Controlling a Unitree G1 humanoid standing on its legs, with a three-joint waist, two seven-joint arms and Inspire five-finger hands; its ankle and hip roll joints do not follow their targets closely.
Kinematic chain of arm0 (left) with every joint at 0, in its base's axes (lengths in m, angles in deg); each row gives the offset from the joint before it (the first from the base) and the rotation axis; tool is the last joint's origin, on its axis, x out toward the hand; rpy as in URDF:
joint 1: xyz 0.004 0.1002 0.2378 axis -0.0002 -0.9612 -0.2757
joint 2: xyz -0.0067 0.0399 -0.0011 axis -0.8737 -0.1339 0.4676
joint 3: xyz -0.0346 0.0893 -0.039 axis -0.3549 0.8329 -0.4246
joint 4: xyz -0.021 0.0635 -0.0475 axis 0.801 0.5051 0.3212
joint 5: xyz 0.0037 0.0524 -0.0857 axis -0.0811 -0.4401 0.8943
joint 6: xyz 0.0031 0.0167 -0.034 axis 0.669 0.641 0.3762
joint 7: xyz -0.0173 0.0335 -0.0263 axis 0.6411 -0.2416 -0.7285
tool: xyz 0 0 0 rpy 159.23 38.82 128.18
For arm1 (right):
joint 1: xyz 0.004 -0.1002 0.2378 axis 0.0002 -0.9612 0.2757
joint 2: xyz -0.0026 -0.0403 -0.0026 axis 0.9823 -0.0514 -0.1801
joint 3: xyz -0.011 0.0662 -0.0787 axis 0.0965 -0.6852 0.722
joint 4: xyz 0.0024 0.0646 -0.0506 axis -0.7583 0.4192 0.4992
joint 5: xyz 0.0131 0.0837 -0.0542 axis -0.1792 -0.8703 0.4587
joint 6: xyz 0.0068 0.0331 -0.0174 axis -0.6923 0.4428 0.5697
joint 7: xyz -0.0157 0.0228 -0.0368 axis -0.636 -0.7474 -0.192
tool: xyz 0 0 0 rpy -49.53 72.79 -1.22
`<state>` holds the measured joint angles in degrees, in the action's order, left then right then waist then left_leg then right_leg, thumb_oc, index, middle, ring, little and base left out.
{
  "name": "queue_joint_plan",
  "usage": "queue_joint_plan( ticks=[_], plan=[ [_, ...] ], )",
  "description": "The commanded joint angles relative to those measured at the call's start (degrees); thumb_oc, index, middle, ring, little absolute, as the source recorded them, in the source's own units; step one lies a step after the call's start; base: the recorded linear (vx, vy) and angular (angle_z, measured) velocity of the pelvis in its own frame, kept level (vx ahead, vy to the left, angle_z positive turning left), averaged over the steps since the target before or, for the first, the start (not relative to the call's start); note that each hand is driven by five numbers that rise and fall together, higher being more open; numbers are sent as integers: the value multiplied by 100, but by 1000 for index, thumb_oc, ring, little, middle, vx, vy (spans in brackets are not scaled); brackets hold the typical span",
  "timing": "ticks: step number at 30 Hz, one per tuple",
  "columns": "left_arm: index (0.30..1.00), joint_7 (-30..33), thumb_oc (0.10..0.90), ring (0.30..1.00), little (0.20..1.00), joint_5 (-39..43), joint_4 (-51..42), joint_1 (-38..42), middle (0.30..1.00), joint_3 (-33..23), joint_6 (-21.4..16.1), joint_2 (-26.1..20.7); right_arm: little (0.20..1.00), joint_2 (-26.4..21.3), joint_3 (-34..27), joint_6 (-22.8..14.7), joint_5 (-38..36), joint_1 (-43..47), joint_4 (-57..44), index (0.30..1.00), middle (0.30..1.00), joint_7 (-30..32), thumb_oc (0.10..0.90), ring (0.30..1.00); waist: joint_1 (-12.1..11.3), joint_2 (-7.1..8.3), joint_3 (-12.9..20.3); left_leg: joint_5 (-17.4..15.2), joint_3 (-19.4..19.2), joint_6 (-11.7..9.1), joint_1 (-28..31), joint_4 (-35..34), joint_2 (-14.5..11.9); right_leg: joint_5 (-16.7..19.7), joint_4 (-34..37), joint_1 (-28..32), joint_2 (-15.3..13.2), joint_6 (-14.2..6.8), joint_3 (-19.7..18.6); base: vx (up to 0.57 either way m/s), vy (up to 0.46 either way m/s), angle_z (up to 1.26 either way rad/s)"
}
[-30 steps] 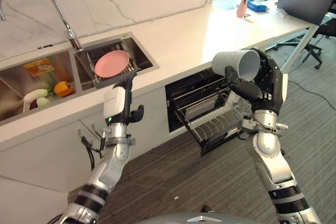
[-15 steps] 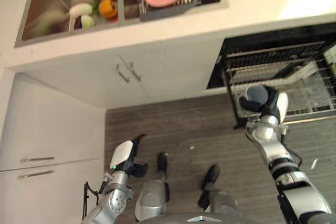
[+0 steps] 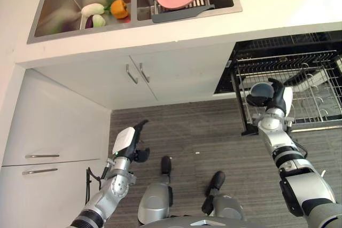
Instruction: Place the dishes in the dishwasher.
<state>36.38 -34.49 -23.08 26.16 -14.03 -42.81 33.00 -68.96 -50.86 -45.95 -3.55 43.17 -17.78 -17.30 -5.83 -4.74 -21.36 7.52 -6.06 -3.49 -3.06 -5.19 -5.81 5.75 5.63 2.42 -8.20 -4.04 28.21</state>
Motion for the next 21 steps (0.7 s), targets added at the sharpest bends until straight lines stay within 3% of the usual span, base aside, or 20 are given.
queue_joint_plan(
  ticks=[1,6,11,14,17,21],
  plan=[
    [900,85,800,900,900,-258,154,103,900,230,-117,-72,900,-447,226,-488,-43,384,-515,900,900,56,800,900,-1,273,612,-152,-437,-591,263,78,-391,-351,-321,22,-420,-509,-298,11,28,-4],
    [900,-50,800,900,900,-241,565,90,900,243,-25,99,900,-457,213,-511,-110,252,-1103,900,900,-68,800,900,132,372,692,-213,-591,-569,438,49,-408,-351,-298,49,-377,-505,-429,15,13,-17],
    [900,-188,800,900,900,-92,1451,91,900,75,163,462,900,-357,219,-645,-302,-257,-2343,900,900,-424,800,900,321,463,828,-304,-857,-527,707,20,-430,-364,-282,80,-313,-491,-670,30,3,-32],
    [900,-162,800,900,900,266,2150,118,900,-199,251,778,900,-293,-78,-1012,-685,-854,-3463,900,900,-690,800,900,407,468,896,-320,-908,-519,793,19,-439,-387,-273,130,-278,-480,-712,47,-10,-27],
    [900,-368,800,900,900,1364,2914,76,900,-817,231,1195,900,-29,-629,-1707,-1434,-1669,-5194,900,900,-1315,800,900,520,421,958,-321,-930,-521,866,19,-466,-437,-290,174,-248,-465,-716,34,-16,-7],
    [900,-539,800,900,900,2122,3369,106,900,-1260,186,1407,900,192,-885,-2013,-1583,-2201,-6024,900,900,-1671,800,900,571,366,1031,-296,-903,-561,867,19,-496,-510,-293,240,-216,-423,-658,34,-32,-1]
  ],
)
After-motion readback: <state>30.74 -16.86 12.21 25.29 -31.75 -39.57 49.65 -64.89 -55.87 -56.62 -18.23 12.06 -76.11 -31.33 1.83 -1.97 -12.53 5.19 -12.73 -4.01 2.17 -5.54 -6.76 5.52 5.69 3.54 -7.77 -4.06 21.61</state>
